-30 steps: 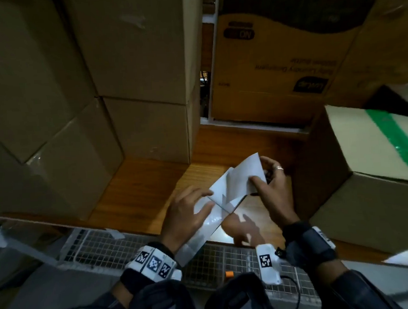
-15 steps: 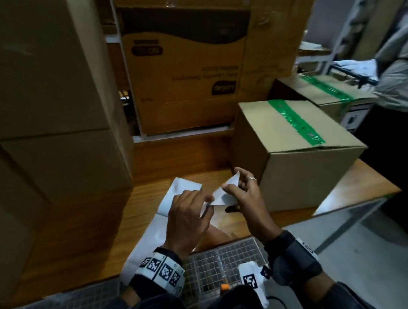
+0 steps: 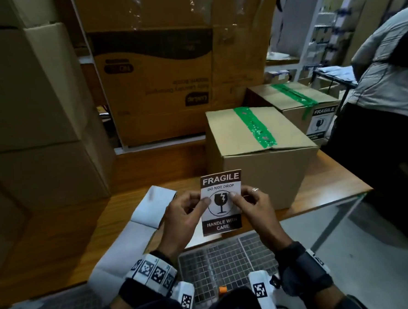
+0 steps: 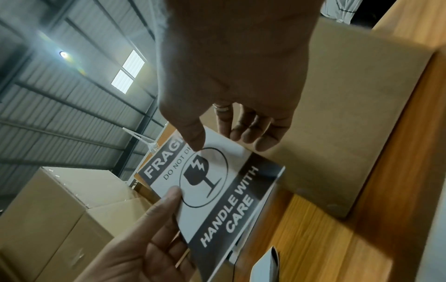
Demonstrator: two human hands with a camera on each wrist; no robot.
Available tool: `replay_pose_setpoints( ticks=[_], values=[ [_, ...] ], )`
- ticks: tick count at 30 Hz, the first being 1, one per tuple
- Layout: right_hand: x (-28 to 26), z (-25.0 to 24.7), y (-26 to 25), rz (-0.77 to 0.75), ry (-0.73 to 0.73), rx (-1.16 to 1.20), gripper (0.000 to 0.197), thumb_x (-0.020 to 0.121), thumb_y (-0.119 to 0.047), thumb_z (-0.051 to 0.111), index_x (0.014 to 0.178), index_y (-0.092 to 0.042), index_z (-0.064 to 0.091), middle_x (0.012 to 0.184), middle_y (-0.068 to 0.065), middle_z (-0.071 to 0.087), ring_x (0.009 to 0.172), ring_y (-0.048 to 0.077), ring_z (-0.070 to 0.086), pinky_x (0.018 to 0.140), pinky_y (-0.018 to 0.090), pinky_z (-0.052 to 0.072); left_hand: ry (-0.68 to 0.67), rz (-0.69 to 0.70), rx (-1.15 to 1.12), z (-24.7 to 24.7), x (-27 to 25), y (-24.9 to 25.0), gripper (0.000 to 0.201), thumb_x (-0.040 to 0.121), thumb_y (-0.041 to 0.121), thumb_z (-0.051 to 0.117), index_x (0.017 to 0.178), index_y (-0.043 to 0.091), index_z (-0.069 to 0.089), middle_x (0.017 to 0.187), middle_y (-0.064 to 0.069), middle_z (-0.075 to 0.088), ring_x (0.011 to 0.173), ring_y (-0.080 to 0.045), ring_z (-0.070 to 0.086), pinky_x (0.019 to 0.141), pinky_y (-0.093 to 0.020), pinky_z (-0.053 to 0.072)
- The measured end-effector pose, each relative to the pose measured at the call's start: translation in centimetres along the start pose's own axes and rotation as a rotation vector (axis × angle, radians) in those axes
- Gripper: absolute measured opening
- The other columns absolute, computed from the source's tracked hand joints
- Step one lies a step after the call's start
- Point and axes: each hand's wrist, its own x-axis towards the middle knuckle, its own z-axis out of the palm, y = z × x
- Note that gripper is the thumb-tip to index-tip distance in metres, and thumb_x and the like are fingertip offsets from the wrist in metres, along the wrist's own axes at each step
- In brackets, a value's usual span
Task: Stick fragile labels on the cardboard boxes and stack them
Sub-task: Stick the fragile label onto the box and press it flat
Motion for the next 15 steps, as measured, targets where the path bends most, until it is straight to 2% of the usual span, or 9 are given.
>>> replay_pose_setpoints(
  ticks=[3,7,11,15],
  values=[
    [-0.5,-3.1,-0.5,-0.012,-0.015,0.088,0.021,0.098,-0.022,0.066,0.11,-0.005,0.07,0.108,0.009,0.077,0.1,0.023,0.075,0.08,0.034,0.062,-0.028,-0.017,-0.049,2.8,-0.1,1.5,0.015,0.097,0.014,0.067,0.11,0.009,0.071,0.104,-0.002,0.078,0.095,-0.02,0.076,0.079,-0.045,0.064],
    [-0.7,-6.9,-0.9,-0.049,-0.024,0.121,0.021,0.1,-0.021,0.064,0.111,-0.003,0.069,0.106,0.01,0.078,0.099,0.026,0.075,0.08,0.038,0.062,-0.047,-0.022,-0.113,6.3,-0.1,2.6,0.017,0.098,0.012,0.065,0.113,0.004,0.069,0.106,-0.007,0.077,0.098,-0.025,0.075,0.082,-0.045,0.063],
    [-0.3,-9.5,-0.7,-0.058,0.013,0.165,0.019,0.1,-0.017,0.064,0.109,-0.001,0.069,0.104,0.012,0.078,0.098,0.028,0.076,0.077,0.037,0.063,-0.051,-0.031,-0.127,9.1,0.1,3.0,0.018,0.099,0.013,0.063,0.115,0.006,0.068,0.109,-0.007,0.077,0.101,-0.025,0.075,0.084,-0.047,0.062],
    [0.1,-11.3,-0.3,-0.061,0.04,0.182,0.017,0.1,-0.016,0.063,0.107,-0.001,0.07,0.102,0.011,0.078,0.096,0.027,0.076,0.076,0.034,0.062,-0.048,-0.022,-0.049,10.7,0.8,3.0,0.018,0.1,0.017,0.063,0.116,0.01,0.07,0.109,-0.004,0.077,0.101,-0.02,0.075,0.082,-0.045,0.063]
  ],
)
